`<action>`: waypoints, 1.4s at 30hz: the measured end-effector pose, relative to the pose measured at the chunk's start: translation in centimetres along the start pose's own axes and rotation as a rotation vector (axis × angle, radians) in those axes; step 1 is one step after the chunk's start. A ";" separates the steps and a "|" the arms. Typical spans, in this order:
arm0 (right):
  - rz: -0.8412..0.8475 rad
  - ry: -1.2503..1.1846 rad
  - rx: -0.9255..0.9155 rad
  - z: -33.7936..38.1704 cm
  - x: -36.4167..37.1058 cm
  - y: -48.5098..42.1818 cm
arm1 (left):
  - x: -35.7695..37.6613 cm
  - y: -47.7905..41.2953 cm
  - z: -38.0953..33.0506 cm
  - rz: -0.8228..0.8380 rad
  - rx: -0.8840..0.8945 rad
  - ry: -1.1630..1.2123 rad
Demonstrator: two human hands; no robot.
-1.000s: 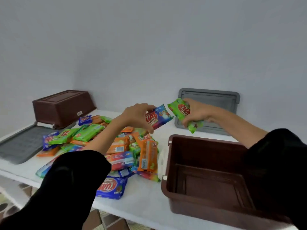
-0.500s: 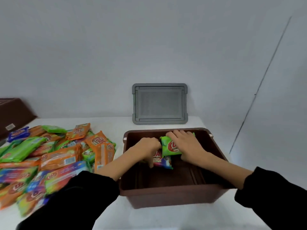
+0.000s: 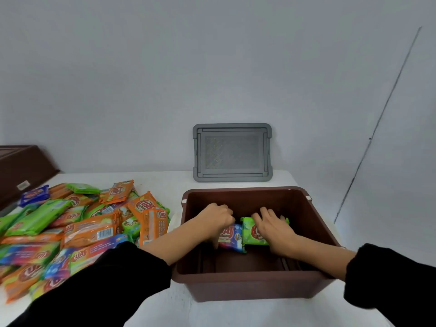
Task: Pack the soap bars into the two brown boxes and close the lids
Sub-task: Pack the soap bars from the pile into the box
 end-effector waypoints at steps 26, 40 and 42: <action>0.100 0.051 -0.048 0.9 -0.4 0.1 | 1.0 -1.2 -0.6 0.067 0.055 0.042; 0.029 -0.183 -0.051 -0.2 -5.3 0.0 | -3.6 2.7 3.5 -0.219 -0.102 0.542; -0.022 -0.285 -0.096 0.4 -8.5 -0.5 | -4.8 5.5 6.4 -0.351 -0.173 0.662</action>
Point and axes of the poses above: each hand's wrist, its own y-axis away from the middle knuckle, its own x-axis out of the palm, z = x × y, the point moved 5 cm from there along -y, towards the middle knuckle, and after that the axes turned 3 degrees about y, right-handed, at the moved point
